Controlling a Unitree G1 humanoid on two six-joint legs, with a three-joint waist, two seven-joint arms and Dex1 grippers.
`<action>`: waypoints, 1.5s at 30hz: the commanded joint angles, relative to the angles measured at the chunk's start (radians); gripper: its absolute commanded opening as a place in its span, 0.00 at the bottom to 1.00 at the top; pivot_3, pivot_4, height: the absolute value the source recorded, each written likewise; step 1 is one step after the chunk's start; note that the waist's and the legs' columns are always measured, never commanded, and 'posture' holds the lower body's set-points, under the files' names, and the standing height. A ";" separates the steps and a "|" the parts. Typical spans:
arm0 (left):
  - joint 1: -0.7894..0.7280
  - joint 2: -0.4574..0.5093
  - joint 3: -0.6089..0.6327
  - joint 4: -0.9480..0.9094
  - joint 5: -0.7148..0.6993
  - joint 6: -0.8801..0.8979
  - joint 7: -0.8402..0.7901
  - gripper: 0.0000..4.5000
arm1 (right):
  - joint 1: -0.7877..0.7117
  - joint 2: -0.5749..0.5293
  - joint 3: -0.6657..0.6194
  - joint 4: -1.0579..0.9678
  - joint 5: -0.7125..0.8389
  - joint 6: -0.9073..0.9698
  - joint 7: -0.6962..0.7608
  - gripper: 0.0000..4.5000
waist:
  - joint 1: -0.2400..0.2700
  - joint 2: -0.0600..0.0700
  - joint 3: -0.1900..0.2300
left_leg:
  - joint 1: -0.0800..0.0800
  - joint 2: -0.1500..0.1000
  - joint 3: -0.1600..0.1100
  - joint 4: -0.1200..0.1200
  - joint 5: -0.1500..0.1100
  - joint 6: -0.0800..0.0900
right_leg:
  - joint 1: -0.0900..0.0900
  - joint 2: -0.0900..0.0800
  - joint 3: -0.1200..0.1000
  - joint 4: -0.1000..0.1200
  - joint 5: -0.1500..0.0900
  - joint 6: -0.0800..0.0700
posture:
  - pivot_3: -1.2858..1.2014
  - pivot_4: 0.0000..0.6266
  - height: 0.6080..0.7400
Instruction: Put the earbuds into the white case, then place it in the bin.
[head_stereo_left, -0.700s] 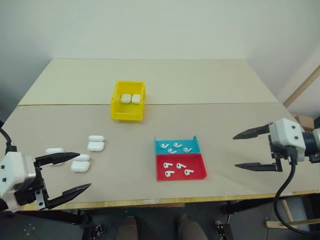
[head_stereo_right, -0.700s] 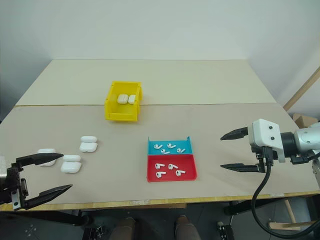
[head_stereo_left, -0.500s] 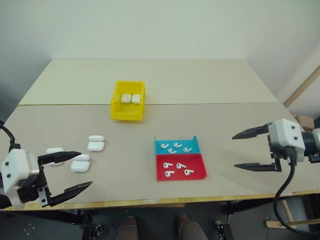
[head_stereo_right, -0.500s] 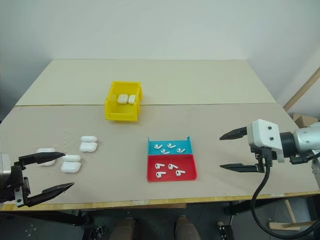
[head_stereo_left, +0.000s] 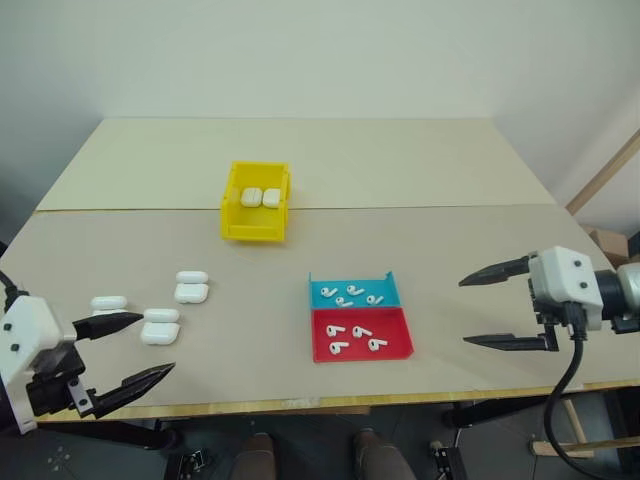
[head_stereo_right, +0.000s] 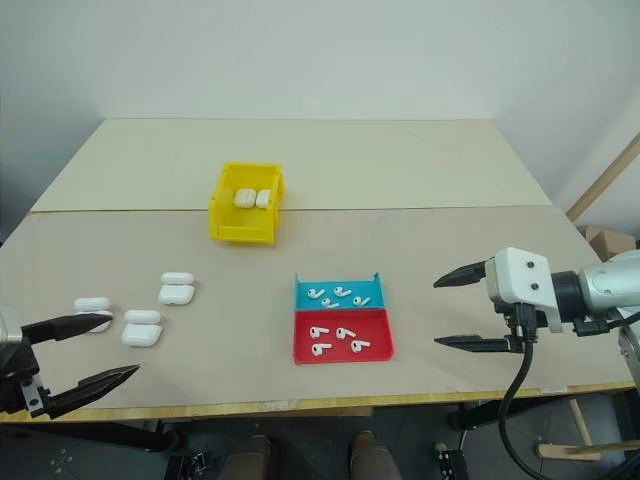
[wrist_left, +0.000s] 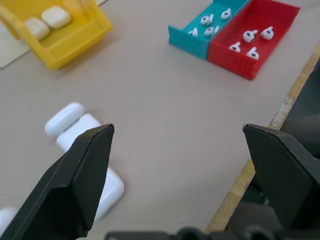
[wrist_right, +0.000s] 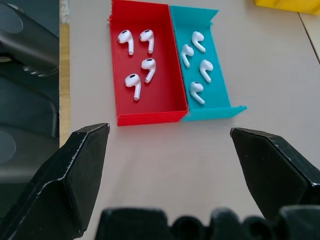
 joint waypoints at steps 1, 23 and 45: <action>-0.008 0.000 0.099 -0.061 -0.057 0.157 0.149 1.00 | -0.016 -0.008 -0.037 -0.041 0.036 0.023 -0.014 1.00 | 0.000 0.000 0.000 | 0.000 0.000 0.000 0.000 0.000 0.000 | 0.000 0.000 0.000 0.000 0.000 0.000 | 0.52 0.24 1.00; -0.610 0.356 -0.143 0.520 -0.176 0.906 0.748 1.00 | -0.019 0.038 0.023 -0.130 0.029 0.057 -0.061 1.00 | 0.005 -0.001 0.000 | 0.000 -0.001 -0.002 -0.002 0.000 0.000 | -0.001 -0.001 -0.001 0.001 0.002 -0.003 | 0.52 0.24 1.00; -1.007 0.272 -0.583 0.802 -0.017 0.906 0.773 1.00 | 0.062 0.039 -0.055 -0.244 0.056 0.120 -0.135 1.00 | 0.004 -0.003 0.001 | -0.003 -0.002 -0.003 -0.002 0.000 -0.001 | -0.002 0.000 -0.001 0.001 0.002 -0.002 | 0.52 0.24 1.00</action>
